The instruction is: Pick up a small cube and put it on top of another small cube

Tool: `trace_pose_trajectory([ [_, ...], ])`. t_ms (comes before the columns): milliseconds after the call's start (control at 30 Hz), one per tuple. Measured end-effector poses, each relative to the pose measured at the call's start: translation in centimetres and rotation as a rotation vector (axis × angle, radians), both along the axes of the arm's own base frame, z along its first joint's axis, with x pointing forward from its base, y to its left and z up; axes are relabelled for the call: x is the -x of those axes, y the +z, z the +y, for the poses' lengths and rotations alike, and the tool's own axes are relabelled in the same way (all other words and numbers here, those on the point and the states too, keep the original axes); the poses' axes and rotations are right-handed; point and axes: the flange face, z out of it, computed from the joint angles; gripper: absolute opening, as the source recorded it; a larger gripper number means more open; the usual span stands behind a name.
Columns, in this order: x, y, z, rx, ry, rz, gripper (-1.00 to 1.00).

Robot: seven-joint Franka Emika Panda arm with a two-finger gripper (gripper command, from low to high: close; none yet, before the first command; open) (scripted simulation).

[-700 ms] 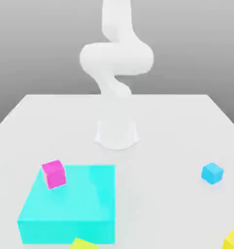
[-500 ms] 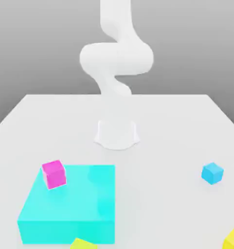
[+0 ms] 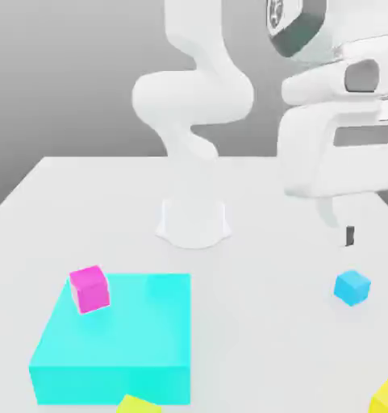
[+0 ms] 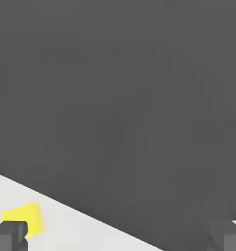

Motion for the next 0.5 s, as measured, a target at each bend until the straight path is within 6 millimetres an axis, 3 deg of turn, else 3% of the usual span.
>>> trace_pose_trajectory([
  [167, 0.1, -8.8, 3.7, 0.035, 0.095, 0.11, 0.0],
  [333, 2.1, -17.7, 7.5, 0.066, 0.2, 0.222, 0.0],
  [467, 2.6, -24.2, 8.3, 0.071, 0.22, 0.243, 0.0],
  [500, 2.6, -25.4, 8.3, 0.071, 0.221, 0.244, -1.0],
])
